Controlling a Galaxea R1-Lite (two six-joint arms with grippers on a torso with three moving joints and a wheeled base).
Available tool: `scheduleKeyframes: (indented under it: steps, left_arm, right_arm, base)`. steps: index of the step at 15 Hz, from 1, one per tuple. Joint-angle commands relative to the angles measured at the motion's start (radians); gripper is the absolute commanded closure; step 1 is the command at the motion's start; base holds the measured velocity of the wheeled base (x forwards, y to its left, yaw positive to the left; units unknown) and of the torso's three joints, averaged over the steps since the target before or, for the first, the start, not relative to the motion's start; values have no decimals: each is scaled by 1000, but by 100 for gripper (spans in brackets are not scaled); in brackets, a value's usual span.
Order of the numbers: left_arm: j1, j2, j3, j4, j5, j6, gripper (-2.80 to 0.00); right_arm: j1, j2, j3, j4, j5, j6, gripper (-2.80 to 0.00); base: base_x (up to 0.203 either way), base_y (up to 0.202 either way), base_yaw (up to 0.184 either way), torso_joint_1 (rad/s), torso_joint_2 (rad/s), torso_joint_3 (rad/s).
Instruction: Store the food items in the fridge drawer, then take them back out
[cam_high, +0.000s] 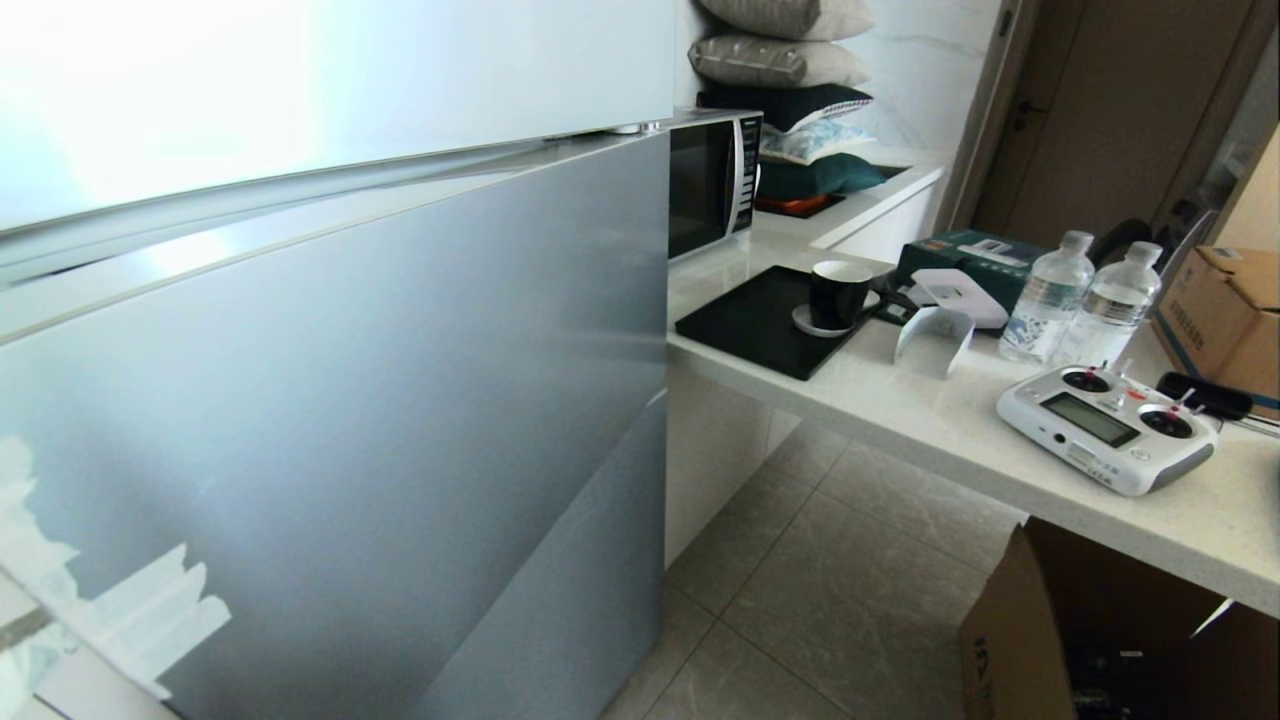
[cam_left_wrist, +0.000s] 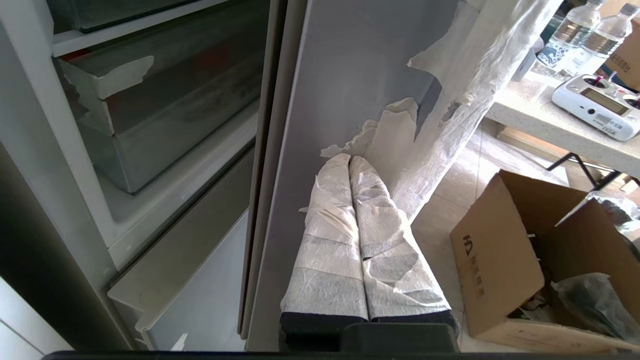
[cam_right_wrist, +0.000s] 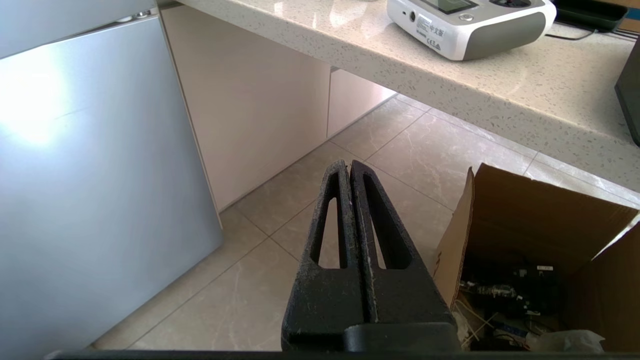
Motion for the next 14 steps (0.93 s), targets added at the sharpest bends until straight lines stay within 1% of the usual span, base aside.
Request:
scheduleKeyframes:
  steps: [1,5,14]
  left_arm:
    - [-2,34,-7,-8,-8,-1,0]
    - [-80,56,-34,-8,-10,-1,0]
    - [-337,33,-22,-5,-12,-11,0]
  right_arm:
    - [0,0,0,0,0,0,0]
    - [0,0,0,0,0,0,0]
    - [0,0,0,0,0,0,0]
  base:
    - [0,0,0,0,0,0]
    - [0,0,0,0,0,0]
    - [0,0,0,0,0,0]
